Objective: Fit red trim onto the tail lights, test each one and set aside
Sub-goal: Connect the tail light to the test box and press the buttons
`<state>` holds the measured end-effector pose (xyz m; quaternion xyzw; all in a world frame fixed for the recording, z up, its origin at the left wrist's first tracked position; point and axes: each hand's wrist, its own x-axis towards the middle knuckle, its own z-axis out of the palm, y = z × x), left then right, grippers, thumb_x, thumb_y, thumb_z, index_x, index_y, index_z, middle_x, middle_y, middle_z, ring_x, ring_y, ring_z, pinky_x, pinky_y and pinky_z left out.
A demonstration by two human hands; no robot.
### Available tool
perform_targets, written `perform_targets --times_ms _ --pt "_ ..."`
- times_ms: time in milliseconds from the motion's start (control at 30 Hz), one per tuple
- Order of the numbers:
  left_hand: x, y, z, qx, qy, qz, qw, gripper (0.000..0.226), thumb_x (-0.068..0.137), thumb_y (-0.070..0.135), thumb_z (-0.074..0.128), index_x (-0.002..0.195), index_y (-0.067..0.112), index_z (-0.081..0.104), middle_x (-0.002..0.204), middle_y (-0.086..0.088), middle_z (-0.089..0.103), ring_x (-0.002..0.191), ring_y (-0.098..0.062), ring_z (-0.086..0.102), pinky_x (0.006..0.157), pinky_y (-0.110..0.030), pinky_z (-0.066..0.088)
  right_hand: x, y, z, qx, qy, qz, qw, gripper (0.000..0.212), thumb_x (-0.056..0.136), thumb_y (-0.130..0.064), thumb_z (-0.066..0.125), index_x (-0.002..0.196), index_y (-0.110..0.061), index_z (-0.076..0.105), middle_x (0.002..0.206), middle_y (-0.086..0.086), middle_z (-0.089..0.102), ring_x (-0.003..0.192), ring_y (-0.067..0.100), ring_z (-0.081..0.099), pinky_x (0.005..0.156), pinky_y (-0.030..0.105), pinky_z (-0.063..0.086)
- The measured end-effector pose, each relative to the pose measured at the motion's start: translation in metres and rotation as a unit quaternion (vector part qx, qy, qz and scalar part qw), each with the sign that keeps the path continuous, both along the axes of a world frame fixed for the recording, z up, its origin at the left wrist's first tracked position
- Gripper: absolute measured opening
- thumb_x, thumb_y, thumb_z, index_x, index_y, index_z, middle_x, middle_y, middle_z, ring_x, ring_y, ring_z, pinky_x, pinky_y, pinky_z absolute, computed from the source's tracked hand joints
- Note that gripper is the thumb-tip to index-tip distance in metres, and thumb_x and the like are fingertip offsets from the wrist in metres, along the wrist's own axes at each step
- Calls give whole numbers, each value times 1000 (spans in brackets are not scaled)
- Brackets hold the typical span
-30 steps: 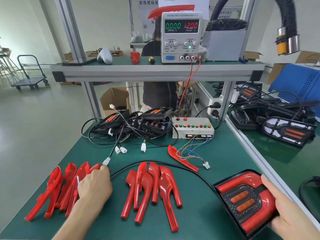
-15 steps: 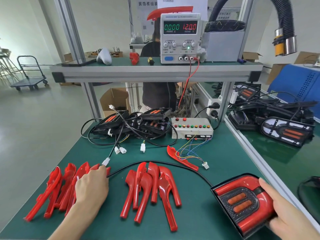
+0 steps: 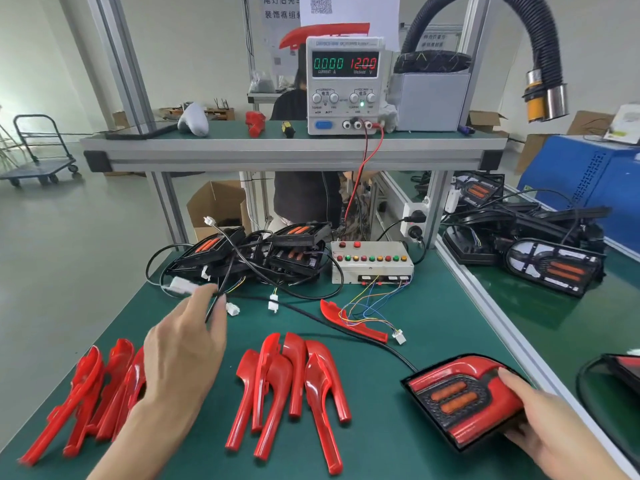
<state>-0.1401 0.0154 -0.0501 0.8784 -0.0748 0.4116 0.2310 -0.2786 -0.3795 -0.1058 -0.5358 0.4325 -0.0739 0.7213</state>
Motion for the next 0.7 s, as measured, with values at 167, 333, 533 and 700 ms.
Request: perform_targets --times_ms 167,333,533,700 --pt "7 -43 18 -145 -137 -111 974 13 93 15 72 104 7 71 91 -5 74 78 -19 68 74 -30 55 -1 -1 4 -88 41 106 990 29 93 -37 71 106 -11 72 89 18 78 86 36 71 66 37 60" --pt "14 -91 39 -251 -186 -194 930 9 96 8 68 104 9 63 97 -6 68 92 -21 71 85 -33 57 6 -6 6 -229 101 221 943 33 90 -52 69 99 -21 75 69 9 74 56 25 67 50 26 47" --pt "-3 -127 54 -361 -113 -339 861 25 97 -1 52 105 22 47 92 14 61 87 -16 77 74 -27 58 13 -12 9 -423 137 261 857 39 88 -59 68 108 -27 71 111 -10 70 98 6 64 79 25 47" --pt "-28 -141 27 -301 31 -437 847 21 97 5 51 104 25 49 90 17 69 83 -20 75 66 -37 58 12 13 34 -530 -58 170 829 19 91 -38 70 110 -44 70 120 -26 65 116 3 59 95 25 42"
